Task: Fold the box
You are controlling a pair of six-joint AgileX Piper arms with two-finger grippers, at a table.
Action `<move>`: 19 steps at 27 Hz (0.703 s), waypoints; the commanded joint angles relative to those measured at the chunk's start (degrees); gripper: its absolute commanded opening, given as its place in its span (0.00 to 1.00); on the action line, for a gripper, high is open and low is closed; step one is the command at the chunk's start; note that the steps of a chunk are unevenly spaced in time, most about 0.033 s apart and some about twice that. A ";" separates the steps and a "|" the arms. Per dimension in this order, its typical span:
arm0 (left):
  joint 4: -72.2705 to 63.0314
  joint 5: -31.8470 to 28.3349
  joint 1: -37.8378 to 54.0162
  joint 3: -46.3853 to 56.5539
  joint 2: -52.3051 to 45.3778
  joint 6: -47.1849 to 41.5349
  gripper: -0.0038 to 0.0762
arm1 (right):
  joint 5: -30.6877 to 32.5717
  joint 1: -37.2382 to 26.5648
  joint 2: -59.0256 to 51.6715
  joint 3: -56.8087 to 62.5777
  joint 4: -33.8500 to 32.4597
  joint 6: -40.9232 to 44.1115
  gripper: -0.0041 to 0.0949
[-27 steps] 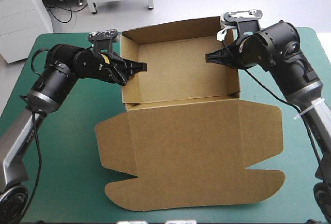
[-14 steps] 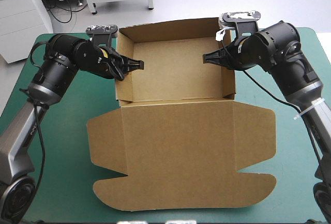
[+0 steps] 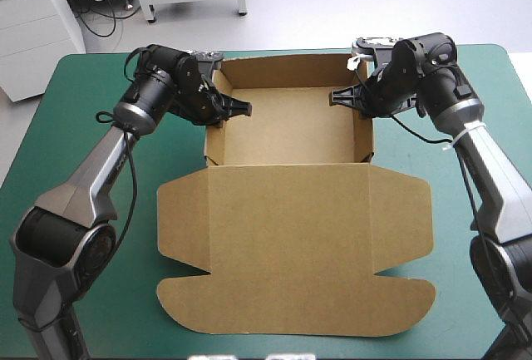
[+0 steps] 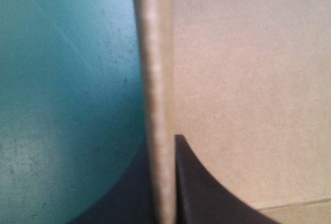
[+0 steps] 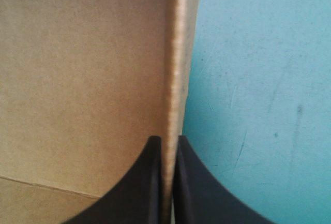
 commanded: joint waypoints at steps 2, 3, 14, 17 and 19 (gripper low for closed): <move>-0.96 2.40 -0.37 -2.08 0.29 0.95 0.01 | 0.22 -1.19 0.24 -1.65 3.25 -3.59 0.02; -0.96 2.40 -0.37 -2.08 0.99 0.95 0.01 | 0.22 -1.19 1.01 -1.65 2.65 -3.59 0.02; 0.43 2.28 -0.37 -2.08 4.79 1.08 0.01 | 0.22 -1.19 8.45 -1.65 0.73 -3.69 0.02; 0.02 2.14 -0.37 -2.08 4.79 2.23 0.01 | 0.22 -1.19 8.70 -1.55 0.73 -4.07 0.02; -0.08 2.25 -0.37 -2.08 4.79 5.78 0.08 | 0.22 -1.19 8.70 -1.55 0.73 -5.34 0.04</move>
